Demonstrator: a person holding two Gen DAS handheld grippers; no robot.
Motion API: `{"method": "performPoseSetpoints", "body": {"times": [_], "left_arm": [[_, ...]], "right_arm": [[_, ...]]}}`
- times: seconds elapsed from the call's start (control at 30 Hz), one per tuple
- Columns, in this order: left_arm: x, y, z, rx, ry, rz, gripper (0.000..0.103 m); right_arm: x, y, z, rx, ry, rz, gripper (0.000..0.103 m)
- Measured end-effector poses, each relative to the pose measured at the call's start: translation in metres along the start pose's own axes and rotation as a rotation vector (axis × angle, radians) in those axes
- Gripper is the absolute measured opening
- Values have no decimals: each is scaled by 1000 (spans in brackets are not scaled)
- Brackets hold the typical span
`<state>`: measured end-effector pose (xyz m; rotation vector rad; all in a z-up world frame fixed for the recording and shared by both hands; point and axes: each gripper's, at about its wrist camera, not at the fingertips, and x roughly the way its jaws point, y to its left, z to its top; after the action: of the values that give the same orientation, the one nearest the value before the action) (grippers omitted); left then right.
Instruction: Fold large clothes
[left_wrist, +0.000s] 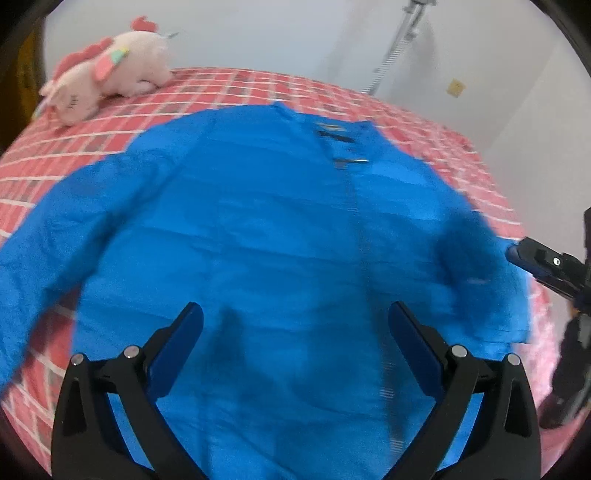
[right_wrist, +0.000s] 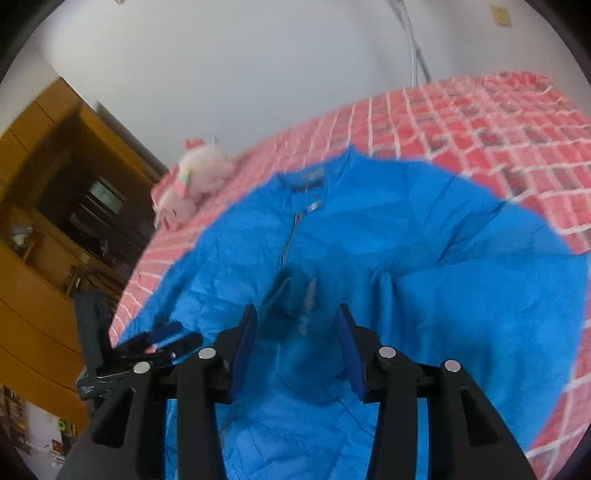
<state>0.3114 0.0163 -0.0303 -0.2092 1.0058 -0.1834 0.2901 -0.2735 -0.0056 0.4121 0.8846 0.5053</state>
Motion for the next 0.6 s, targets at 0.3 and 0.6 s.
{"method": "performPoseSetpoints", "body": {"times": [0.3, 0.6], "left_arm": [[60, -88, 12, 64, 177, -108, 98], [84, -129, 21, 108, 164, -144, 21]], "right_arm": [[-41, -52, -5, 88, -105, -133, 45], [-47, -76, -2, 114, -134, -191, 45]]}}
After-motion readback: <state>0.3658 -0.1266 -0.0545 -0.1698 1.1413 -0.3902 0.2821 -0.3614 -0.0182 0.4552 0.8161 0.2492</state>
